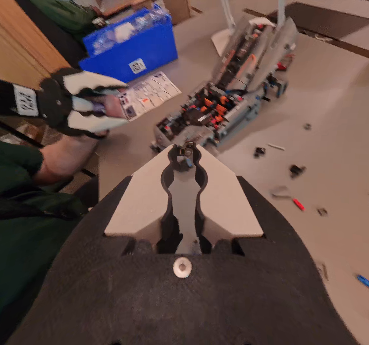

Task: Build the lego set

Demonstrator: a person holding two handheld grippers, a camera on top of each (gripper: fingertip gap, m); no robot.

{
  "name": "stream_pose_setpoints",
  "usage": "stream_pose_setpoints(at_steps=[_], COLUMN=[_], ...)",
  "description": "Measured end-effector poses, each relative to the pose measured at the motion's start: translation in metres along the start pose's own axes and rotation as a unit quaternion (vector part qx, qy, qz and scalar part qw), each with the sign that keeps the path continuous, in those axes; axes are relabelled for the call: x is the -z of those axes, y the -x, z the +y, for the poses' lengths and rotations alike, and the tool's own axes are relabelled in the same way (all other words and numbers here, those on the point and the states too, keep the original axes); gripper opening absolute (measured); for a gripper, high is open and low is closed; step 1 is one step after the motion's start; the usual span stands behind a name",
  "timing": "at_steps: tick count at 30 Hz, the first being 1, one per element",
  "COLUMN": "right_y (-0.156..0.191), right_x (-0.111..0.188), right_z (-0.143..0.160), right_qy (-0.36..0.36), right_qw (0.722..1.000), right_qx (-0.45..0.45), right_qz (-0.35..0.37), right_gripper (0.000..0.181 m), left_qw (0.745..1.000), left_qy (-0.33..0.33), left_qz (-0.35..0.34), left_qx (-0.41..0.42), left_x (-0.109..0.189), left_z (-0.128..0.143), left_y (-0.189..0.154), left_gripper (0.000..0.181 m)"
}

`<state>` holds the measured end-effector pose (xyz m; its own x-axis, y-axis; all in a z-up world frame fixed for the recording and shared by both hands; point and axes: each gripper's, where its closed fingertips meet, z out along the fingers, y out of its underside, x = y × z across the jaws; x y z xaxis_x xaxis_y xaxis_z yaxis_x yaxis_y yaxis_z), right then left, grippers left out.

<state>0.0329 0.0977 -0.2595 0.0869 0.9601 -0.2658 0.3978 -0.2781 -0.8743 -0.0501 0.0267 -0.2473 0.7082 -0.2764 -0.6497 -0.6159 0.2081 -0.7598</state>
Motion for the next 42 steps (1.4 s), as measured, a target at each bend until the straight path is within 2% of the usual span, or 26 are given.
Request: stream_pose_setpoints(at_steps=[5,11,15,23,26,32,42], right_y=[0.054,0.082,0.092,0.101,0.108,0.113,0.137], right_x=[-0.008,-0.021,-0.028,-0.036,-0.037,-0.031,-0.031], right_z=[-0.02,-0.02,-0.019,-0.029,-0.04,-0.061,-0.063], right_qy=[-0.036,-0.035,-0.038,-0.073,-0.103,-0.166,-0.16], right_qw=[0.997,0.993,0.99,0.984,0.977,0.952,0.914], right_qx=[0.008,0.005,-0.002,-0.033,-0.053,-0.111,-0.164], right_qz=[-0.072,-0.111,-0.136,-0.159,-0.18,-0.231,-0.336], right_gripper=[0.013,0.014,0.014,0.013,0.013,0.026,0.025], left_qw=[0.999,0.998,0.998,0.997,0.994,0.985,0.973], left_qy=[-0.028,-0.038,-0.031,-0.051,-0.075,-0.142,-0.211], left_qz=[0.008,-0.004,-0.025,-0.055,-0.074,-0.098,-0.088], left_qx=[-0.038,-0.043,-0.056,-0.035,-0.025,0.021,-0.017], left_x=[-0.019,-0.026,-0.025,-0.016,-0.009,0.011,0.028], left_z=[-0.036,-0.048,-0.047,-0.048,-0.054,-0.067,-0.086], left_y=[-0.025,-0.028,-0.026,-0.013,-0.003,0.019,0.017], left_gripper=[0.036,0.029,0.014,0.014,0.013,0.013,0.013])
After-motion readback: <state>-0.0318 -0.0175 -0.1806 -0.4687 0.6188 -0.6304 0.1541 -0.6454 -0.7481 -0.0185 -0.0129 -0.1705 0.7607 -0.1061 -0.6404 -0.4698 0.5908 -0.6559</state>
